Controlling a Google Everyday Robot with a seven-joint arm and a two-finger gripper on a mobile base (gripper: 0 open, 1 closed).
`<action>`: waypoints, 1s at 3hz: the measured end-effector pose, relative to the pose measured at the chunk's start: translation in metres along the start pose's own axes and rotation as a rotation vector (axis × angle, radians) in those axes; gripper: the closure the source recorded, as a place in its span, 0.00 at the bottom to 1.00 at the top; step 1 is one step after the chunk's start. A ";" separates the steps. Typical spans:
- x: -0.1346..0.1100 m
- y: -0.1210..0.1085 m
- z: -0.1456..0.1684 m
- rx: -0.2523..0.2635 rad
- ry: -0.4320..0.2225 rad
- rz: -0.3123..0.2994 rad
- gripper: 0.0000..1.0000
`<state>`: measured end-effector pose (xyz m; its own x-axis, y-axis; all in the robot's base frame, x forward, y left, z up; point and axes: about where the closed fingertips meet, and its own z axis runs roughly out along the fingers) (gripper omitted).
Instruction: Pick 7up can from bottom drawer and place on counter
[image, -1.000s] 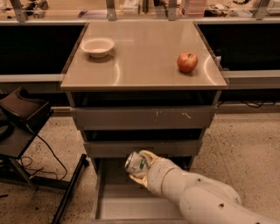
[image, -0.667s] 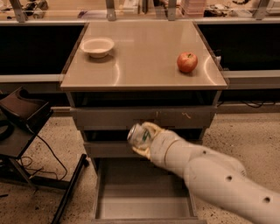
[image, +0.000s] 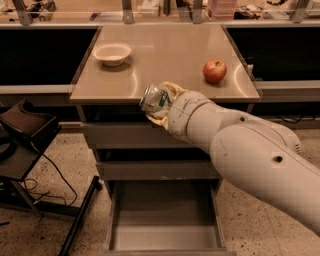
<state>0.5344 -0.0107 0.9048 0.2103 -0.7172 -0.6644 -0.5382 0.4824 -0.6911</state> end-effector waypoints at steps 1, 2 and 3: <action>0.000 0.000 0.000 0.000 0.000 0.000 1.00; -0.001 -0.033 0.017 0.043 -0.051 -0.019 1.00; -0.017 -0.088 0.043 0.074 -0.103 -0.103 1.00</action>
Offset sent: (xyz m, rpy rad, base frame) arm 0.0921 -0.0260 0.0463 0.0654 -0.1676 0.0311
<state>0.6132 -0.0194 0.9646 0.3454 -0.7114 -0.6120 -0.4484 0.4478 -0.7736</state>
